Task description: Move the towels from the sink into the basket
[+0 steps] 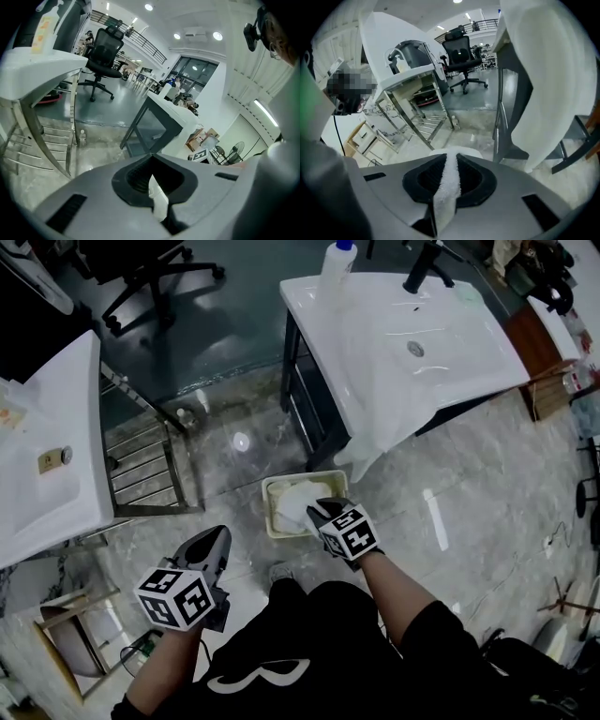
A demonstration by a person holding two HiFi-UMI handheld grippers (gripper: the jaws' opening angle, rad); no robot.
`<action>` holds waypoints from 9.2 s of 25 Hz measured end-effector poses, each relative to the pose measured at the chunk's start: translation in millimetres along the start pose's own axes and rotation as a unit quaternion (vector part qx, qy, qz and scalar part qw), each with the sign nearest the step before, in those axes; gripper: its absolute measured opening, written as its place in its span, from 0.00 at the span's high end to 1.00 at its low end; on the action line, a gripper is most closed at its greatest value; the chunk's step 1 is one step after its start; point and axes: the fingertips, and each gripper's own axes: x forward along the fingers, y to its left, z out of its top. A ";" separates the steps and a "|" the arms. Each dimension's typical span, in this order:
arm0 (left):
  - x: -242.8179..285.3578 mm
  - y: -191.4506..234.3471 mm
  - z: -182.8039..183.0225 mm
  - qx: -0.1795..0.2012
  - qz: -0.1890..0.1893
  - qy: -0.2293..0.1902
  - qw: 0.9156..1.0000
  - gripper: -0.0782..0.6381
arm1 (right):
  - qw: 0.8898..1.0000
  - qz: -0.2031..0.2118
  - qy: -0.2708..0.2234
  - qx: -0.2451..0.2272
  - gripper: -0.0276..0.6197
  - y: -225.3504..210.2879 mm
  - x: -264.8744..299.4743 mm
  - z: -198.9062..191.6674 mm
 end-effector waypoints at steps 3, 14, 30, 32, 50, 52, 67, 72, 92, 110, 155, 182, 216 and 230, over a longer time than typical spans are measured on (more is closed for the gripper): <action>2.9 8.9 -4.2 -0.002 0.010 0.010 1.000 0.88 | 1.000 -0.002 0.006 0.001 0.88 -7.6 20.2 -6.8; -0.6 31.5 -1.7 -0.007 0.028 0.019 0.999 0.88 | 0.995 0.002 0.000 0.101 0.67 -30.4 36.7 -18.9; 2.3 11.7 38.1 -0.010 -0.001 0.004 1.000 0.88 | 0.988 0.025 -0.113 0.098 0.48 3.7 -69.0 59.7; 5.7 2.6 46.4 -0.007 -0.005 -0.002 1.000 0.88 | 0.985 0.033 -0.139 0.094 0.48 7.5 -95.9 73.5; 18.5 -99.7 125.6 0.027 -0.014 -0.038 0.999 0.88 | 0.969 -0.042 -0.237 -0.055 0.48 -77.2 -277.9 238.5; 19.4 -103.9 134.1 0.028 -0.009 -0.042 0.999 0.88 | 0.971 -0.045 -0.229 -0.053 0.48 -93.9 -273.9 250.0; 43.8 -92.6 160.0 0.016 0.024 -0.070 0.997 0.88 | 0.994 -0.042 -0.067 -0.076 0.38 -167.5 -183.0 263.4; 54.6 -90.7 160.1 0.012 0.023 -0.082 0.996 0.88 | 0.995 -0.051 -0.011 -0.081 0.37 -179.0 -158.1 248.4; 82.3 -87.8 170.8 0.007 0.014 -0.093 0.996 0.88 | 0.998 0.000 0.012 -0.066 0.48 -181.0 -141.9 240.8; 67.1 -111.0 190.4 0.049 -0.031 -0.073 0.996 0.88 | 0.992 -0.053 -0.116 -0.011 0.75 -156.4 -212.3 252.3; -71.7 -84.1 52.7 0.059 -0.100 -0.007 0.993 0.88 | 0.978 -0.025 -0.204 0.033 0.75 88.3 -260.2 134.2; -4.5 -21.0 -12.6 0.025 -0.018 0.059 0.998 0.88 | 0.994 -0.007 0.047 -0.099 0.75 7.2 -22.4 0.3; 80.1 5.0 -30.8 0.004 0.000 0.101 0.995 0.88 | 0.963 0.022 0.197 -0.183 0.55 -60.2 58.6 -92.7; 21.6 -48.4 0.8 0.036 -0.066 0.084 0.994 0.88 | 0.997 0.049 -0.042 0.049 0.75 16.5 -68.6 19.6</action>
